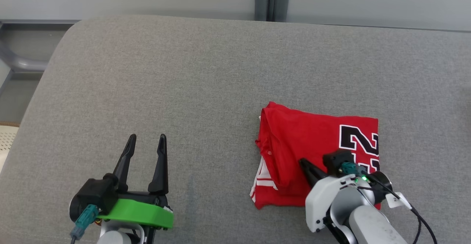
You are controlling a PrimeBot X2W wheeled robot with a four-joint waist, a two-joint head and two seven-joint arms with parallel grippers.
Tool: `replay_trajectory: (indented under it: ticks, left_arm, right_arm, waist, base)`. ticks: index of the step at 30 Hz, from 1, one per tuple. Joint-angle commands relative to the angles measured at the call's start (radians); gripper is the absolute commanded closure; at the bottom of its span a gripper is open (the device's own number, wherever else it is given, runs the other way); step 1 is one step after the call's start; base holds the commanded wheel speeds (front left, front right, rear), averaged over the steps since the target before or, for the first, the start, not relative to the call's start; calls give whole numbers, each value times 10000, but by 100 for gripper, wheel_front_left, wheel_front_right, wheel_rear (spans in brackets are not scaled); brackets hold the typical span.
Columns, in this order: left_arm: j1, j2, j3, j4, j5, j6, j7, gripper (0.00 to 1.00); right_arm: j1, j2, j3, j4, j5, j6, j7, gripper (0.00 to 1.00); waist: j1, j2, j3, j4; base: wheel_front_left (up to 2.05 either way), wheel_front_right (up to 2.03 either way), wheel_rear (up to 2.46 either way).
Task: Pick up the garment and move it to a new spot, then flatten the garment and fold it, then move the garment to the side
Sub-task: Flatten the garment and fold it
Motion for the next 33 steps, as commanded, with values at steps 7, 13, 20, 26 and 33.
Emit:
replay_trajectory:
  ticks: [7, 13, 20, 26, 33]
  left_arm:
    - [-228, 8, -314, 119, -7, -29, 3, 0]
    - [-95, 7, -206, 155, 15, -29, 3, 0]
    - [-59, 54, 69, 125, 166, -29, 2, 0]
    - [-279, 50, 393, 190, 244, -29, 2, 0]
    - [-505, 16, 735, 424, 97, -29, 3, 0]
  right_arm:
    - [-1200, 50, 2249, 1852, 908, -6, -201, 100]
    - [-1569, 31, 3693, 2309, 2100, -6, -521, 100]
    - [-1865, 33, 3379, 1627, 2946, -10, -1771, 56]
    - [-1630, 34, 1760, 681, 2296, -10, -2940, 0]
    - [-983, -127, -412, -317, 1042, -9, -3477, 0]
  waist:
    - [0, 0, 51, 534]
    - [0, 0, -33, 693]
    - [0, 0, -336, 233]
    - [0, 0, -682, -468]
    - [0, 0, -992, -1186]
  base:
    - [0, 0, 0]
    - [0, 0, 0]
    - [0, 0, 0]
    - [0, 0, 0]
    - [0, 0, 0]
